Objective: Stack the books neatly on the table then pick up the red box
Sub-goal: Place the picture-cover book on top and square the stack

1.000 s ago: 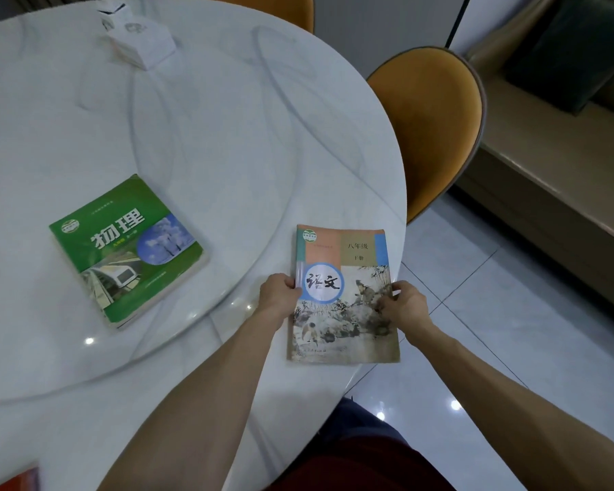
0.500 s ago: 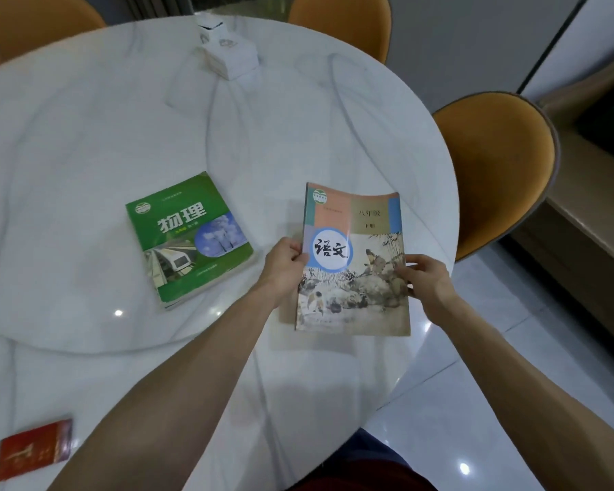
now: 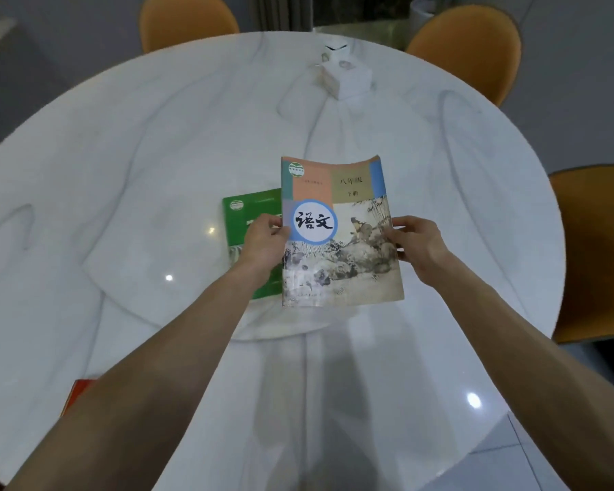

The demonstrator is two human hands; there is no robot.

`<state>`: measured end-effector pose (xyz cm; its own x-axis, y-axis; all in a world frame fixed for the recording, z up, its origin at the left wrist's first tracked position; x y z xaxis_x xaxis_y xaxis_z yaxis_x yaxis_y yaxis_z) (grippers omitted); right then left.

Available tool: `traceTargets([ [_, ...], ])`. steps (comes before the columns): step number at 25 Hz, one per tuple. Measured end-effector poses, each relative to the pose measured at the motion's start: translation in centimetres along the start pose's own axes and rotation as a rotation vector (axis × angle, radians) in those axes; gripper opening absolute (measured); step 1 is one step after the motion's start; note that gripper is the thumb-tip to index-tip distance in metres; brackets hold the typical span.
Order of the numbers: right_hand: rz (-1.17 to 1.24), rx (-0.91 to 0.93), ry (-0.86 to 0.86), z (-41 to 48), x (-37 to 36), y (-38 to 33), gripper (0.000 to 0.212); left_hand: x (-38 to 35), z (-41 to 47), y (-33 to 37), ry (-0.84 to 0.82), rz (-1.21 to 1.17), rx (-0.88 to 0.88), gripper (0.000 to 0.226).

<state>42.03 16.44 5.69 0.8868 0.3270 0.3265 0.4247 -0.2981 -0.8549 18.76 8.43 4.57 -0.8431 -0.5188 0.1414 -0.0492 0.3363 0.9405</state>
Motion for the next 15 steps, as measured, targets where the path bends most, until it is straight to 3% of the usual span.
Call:
traceTargets([
  [7, -0.073, 0.016, -0.11, 4.8, -7.1, -4.2, 0.02, 6.1, 4.1, -0.1, 0.162, -0.03, 0.002, 0.021],
  [15, -0.126, -0.026, -0.156, 7.6, -11.3, -3.3, 0.011, 8.1, 6.6, -3.2, 0.218, 0.012, 0.094, 0.028],
])
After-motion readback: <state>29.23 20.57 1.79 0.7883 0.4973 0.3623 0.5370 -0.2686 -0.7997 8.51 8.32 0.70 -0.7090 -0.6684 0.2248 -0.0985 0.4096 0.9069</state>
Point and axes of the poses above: each hand's wrist, its own z-axis towards the middle knuckle, its own x-axis out of the back of the hand, y = z × x, the point moved 2 cm from there along z, towards the middle knuckle, and after that the axes turned 13 degrees about -z, right-handed, at the moved point
